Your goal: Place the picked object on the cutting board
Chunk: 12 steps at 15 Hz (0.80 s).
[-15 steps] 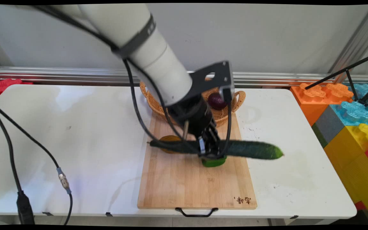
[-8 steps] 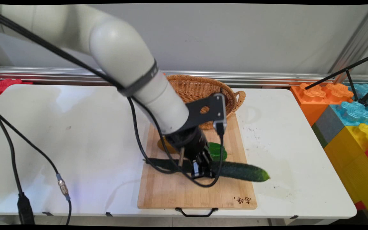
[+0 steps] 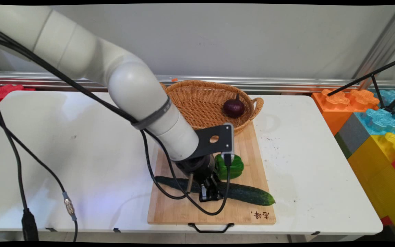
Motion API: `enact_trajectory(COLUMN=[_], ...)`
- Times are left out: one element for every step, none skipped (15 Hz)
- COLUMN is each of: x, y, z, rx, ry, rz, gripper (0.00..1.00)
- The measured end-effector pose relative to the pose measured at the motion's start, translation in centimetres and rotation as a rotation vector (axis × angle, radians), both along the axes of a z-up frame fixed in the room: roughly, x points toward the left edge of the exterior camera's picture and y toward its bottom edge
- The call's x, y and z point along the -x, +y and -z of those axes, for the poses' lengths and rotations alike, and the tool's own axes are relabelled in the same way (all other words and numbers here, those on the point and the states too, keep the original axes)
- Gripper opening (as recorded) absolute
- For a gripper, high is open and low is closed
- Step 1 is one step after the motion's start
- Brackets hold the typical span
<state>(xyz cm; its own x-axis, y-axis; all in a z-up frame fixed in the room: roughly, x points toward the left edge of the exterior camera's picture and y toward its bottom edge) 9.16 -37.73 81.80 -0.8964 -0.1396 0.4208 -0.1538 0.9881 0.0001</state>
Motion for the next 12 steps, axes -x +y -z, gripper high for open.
enact_trajectory(x=[-0.1, -0.1, -0.1, -0.1, -0.1, -0.1, -0.1, -0.1, -0.1, -0.1, -0.1, -0.1], y=[0.0, -0.1, -0.1, -0.2, -0.3, -0.3, -0.4, -0.5, -0.5, -0.6, -0.7, -0.8], z=[0.4, 0.9, 1.4, 1.7, 2.0, 2.2, 2.5, 2.7, 3.0, 3.2, 3.4, 3.5], rx=[0.002, 0.005, 0.008, 0.011, 0.014, 0.016, 0.019, 0.022, 0.025, 0.028, 0.032, 0.035], ry=[-0.002, -0.004, -0.006, -0.006, -0.006, -0.006, -0.005, -0.004, -0.004, -0.003, -0.002, -0.002], rz=[0.001, 0.003, 0.004, 0.006, 0.006, 0.007, 0.008, 0.009, 0.011, 0.014, 0.018, 0.020], gripper=[0.00, 0.00, 0.00, 0.00, 0.00, 0.00, 0.00, 0.00, 0.00, 0.00, 0.00, 0.00])
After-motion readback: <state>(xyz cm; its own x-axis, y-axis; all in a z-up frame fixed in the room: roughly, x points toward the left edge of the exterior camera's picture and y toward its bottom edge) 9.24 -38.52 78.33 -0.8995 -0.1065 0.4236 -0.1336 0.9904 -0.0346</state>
